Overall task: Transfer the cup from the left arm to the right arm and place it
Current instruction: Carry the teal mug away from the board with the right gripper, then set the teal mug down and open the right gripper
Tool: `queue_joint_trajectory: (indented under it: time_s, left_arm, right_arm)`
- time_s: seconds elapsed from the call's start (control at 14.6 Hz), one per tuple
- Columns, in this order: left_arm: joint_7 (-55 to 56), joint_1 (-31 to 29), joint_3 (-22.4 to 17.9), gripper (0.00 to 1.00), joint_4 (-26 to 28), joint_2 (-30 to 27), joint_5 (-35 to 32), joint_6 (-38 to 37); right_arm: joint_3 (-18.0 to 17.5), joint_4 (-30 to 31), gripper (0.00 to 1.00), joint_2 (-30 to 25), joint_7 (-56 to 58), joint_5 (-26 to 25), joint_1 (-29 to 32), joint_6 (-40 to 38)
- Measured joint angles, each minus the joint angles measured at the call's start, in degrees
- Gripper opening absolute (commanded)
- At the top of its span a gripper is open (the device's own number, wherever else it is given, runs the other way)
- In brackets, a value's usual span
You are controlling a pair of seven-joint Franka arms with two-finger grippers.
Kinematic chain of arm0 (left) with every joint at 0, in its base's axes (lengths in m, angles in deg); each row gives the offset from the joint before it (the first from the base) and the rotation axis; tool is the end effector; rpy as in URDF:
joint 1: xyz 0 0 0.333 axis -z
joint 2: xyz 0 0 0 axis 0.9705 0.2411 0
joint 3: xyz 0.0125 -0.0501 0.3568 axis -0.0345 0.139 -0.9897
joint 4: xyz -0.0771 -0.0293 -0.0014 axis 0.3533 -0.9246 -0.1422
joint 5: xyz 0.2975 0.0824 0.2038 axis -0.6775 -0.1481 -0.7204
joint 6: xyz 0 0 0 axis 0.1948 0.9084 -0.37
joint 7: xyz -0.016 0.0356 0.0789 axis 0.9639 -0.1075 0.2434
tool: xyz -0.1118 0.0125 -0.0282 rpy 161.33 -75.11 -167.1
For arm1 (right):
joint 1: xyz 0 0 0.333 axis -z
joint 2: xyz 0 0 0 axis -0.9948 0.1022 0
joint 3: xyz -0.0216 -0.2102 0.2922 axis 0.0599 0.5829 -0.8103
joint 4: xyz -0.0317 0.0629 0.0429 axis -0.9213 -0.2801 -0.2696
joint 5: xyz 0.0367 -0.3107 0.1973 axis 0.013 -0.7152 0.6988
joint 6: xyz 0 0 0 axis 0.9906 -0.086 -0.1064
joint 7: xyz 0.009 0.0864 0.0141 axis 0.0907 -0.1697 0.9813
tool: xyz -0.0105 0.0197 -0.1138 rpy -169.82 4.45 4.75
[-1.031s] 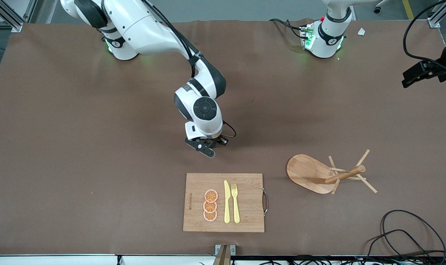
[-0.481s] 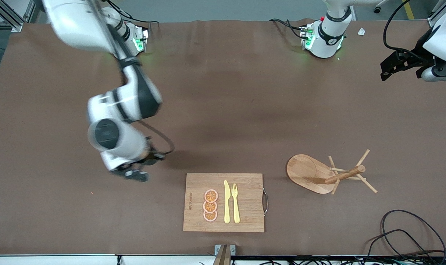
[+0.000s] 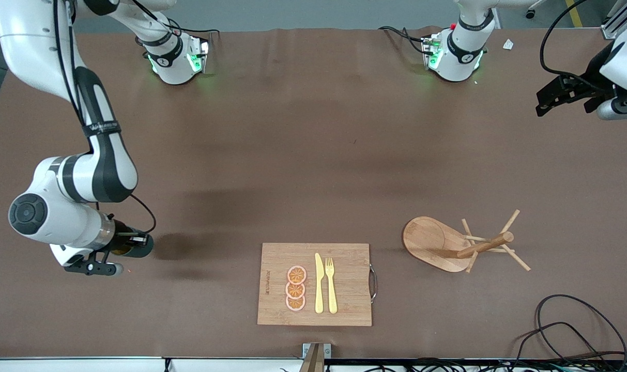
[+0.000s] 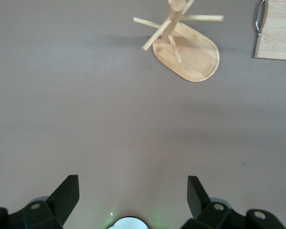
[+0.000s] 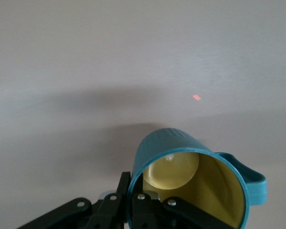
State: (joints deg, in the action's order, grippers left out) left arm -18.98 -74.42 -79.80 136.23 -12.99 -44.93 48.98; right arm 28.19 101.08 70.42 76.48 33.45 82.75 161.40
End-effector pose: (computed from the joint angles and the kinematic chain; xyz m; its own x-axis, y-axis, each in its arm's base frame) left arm 0.4895 -0.0420 0.6794 0.9973 0.0606 -0.0413 0.0596 -0.9979 -0.0259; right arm 0.7044 0.0111 0.3297 0.9968 -0.0797 0.0059 -0.0794 -0.9963 -0.0321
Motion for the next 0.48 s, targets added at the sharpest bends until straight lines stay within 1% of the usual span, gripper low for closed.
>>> queue_joint_trajectory:
  time_s: [0.14, 0.21, 0.27, 0.34, 0.41, 0.48]
  left_arm:
    - [-1.4, -2.3, 1.7, 1.0, -0.3, 0.8, 0.0, 0.4]
    - [-1.7, -2.6, 2.1, 1.0, -0.4, 0.9, 0.0, 0.6]
    - [-1.7, -2.6, 2.3, 1.0, -0.5, 0.9, 0.0, 0.6]
    - [-1.7, -2.6, 2.4, 1.0, -0.7, 0.9, 0.0, 0.6]
    - [-1.7, -2.6, 2.4, 1.0, -0.8, 0.9, 0.0, 0.6]
    - [-1.6, -2.6, 2.4, 1.0, -0.9, 0.9, 0.0, 0.6]
  right_arm:
    - [-0.1, 4.7, 0.01, 0.5, 3.3, 0.0, 2.1, 6.7]
    - [-0.1, 6.1, 0.04, 0.6, 4.5, 0.0, 2.8, 8.3]
    - [-0.1, 6.8, 0.14, 0.5, 5.3, 0.0, 3.2, 9.0]
    - [-0.1, 7.0, 0.3, 0.5, 5.5, 0.0, 3.3, 9.0]
    - [-0.2, 6.9, 0.56, 0.5, 5.6, 0.0, 3.3, 9.0]
    - [-0.4, 6.9, 0.74, 0.4, 5.6, 0.0, 3.3, 9.0]
